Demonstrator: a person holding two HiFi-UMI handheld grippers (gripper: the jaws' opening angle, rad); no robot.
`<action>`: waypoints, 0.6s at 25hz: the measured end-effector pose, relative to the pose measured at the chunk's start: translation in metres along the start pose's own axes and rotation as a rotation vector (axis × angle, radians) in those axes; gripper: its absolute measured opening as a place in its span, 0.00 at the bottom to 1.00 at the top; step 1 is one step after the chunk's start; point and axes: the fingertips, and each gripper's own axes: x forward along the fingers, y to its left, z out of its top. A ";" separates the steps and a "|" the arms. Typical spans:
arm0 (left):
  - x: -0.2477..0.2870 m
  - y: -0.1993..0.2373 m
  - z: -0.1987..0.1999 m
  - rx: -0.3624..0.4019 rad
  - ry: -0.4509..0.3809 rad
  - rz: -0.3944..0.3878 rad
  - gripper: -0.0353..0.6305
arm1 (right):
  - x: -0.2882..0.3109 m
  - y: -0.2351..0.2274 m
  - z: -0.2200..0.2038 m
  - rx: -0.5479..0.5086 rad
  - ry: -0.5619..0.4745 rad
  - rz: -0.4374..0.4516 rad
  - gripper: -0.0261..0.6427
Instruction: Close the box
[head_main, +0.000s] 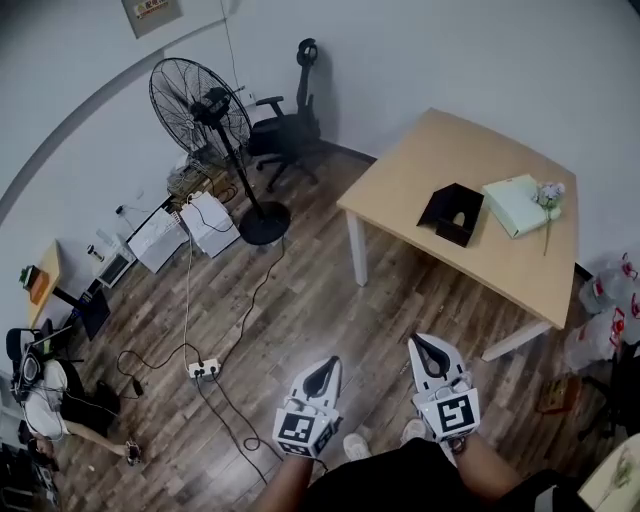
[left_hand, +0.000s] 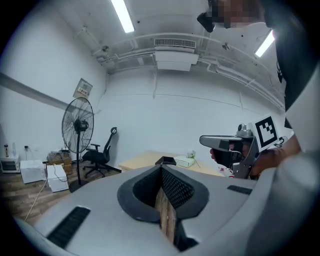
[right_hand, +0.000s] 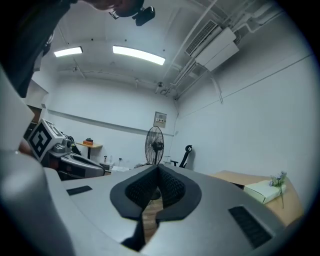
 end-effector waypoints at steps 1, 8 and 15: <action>-0.002 0.002 0.000 0.004 -0.001 -0.010 0.07 | -0.001 0.003 0.003 -0.002 -0.016 -0.006 0.06; 0.005 0.014 0.007 0.050 0.000 -0.052 0.07 | 0.007 0.002 0.004 0.001 -0.020 -0.037 0.06; 0.058 0.030 0.007 0.016 0.023 -0.031 0.16 | 0.033 -0.041 -0.010 -0.015 -0.013 -0.059 0.06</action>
